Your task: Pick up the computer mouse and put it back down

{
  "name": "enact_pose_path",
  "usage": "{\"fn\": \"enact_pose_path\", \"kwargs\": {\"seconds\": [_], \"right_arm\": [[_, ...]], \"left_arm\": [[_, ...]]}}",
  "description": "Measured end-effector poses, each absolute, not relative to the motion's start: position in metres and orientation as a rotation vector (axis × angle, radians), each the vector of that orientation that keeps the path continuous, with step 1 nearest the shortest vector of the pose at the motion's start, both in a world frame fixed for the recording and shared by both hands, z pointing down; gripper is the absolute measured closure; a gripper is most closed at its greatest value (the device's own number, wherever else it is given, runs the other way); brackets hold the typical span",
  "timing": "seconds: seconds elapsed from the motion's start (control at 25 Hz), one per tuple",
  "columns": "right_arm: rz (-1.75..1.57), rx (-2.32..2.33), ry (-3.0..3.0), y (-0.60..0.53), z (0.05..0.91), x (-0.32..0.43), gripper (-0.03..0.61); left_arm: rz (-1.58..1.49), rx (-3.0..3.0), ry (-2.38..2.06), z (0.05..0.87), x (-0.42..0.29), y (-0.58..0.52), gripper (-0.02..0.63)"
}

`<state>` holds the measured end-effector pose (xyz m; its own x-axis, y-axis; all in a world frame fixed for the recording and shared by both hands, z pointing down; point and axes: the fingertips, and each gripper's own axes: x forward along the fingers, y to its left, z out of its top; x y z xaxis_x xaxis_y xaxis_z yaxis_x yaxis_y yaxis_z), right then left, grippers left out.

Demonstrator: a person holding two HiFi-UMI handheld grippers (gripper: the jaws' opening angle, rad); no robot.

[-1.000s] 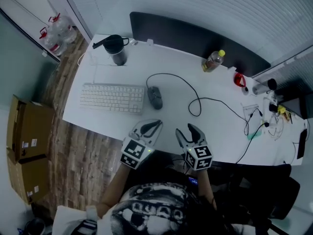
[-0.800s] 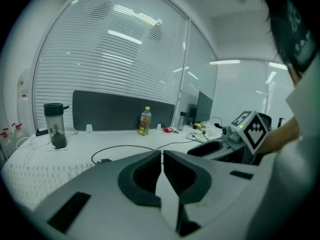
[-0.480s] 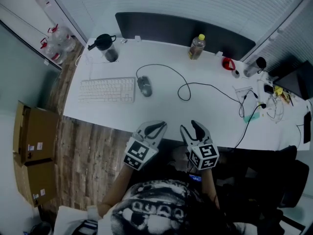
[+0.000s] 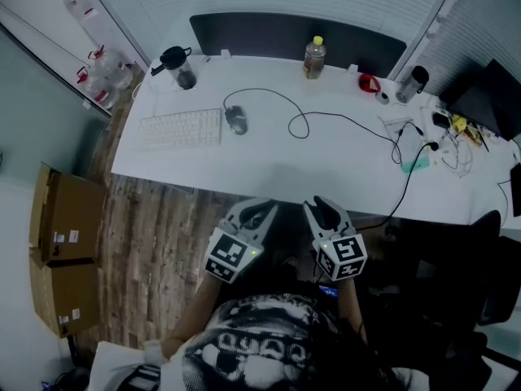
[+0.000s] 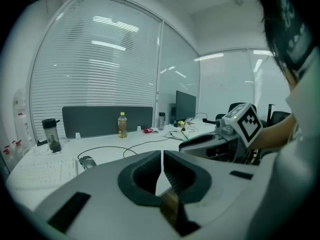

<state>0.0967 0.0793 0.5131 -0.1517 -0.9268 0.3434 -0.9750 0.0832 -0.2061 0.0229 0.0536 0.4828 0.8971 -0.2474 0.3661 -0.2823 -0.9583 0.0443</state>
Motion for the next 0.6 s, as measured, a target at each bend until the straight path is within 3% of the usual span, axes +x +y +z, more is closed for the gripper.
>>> {"fn": "enact_pose_path", "kwargs": {"seconds": [0.6], "right_arm": [[0.504, 1.927, -2.327, 0.166, 0.497, 0.063, 0.584]], "left_arm": [[0.556, 3.008, -0.45, 0.48, -0.003, 0.155, 0.6]]}}
